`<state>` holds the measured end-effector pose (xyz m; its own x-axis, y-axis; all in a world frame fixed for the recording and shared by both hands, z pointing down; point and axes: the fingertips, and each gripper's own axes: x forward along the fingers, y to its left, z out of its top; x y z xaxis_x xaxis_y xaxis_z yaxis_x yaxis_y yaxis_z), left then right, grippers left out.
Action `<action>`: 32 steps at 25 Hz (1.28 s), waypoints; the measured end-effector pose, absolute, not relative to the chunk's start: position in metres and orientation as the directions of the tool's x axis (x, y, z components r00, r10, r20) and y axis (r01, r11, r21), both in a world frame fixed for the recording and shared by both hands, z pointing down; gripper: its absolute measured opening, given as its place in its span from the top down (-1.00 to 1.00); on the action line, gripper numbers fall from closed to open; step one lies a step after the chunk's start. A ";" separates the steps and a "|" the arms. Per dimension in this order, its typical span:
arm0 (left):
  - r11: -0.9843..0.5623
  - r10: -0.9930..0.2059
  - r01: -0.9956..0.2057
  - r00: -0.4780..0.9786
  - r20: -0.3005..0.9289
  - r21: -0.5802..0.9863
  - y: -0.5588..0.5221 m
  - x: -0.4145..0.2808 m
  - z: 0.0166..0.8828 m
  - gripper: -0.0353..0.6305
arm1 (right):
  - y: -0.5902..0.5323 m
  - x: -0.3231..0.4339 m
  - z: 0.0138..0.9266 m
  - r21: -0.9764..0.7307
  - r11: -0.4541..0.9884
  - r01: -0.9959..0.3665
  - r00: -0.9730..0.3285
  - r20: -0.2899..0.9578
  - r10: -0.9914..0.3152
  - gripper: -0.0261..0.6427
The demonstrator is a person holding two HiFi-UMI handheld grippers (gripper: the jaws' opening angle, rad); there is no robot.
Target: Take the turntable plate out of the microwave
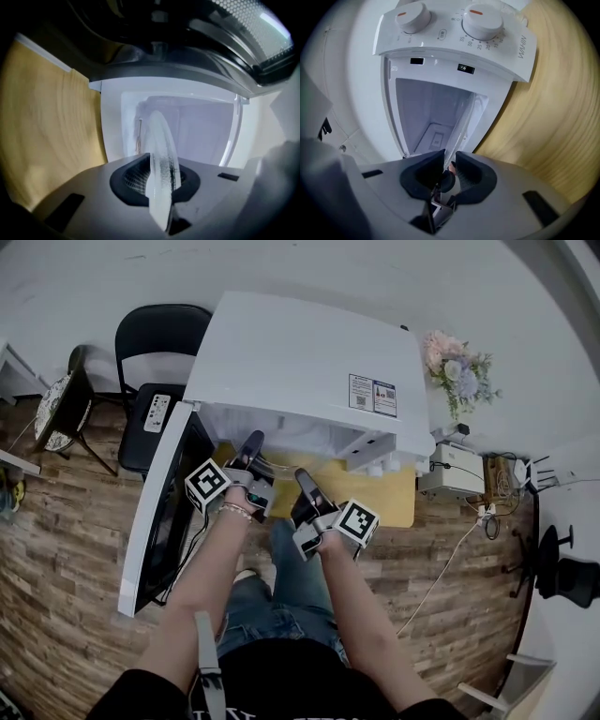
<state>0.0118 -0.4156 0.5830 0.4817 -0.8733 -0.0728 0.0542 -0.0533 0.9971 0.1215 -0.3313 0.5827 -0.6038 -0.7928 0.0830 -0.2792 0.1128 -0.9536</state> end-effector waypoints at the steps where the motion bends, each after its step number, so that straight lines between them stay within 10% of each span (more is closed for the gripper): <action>1: -0.059 -0.872 0.056 0.483 -0.079 0.997 -0.411 0.011 0.582 0.77 | -0.328 0.121 0.583 -0.950 0.115 -0.290 -0.604 0.088 -0.792 0.70; 32: -0.132 -0.739 0.146 0.645 -0.195 0.981 -0.271 0.019 0.525 0.77 | -0.258 0.152 0.531 -0.900 0.126 -0.418 -0.431 0.075 -0.899 0.67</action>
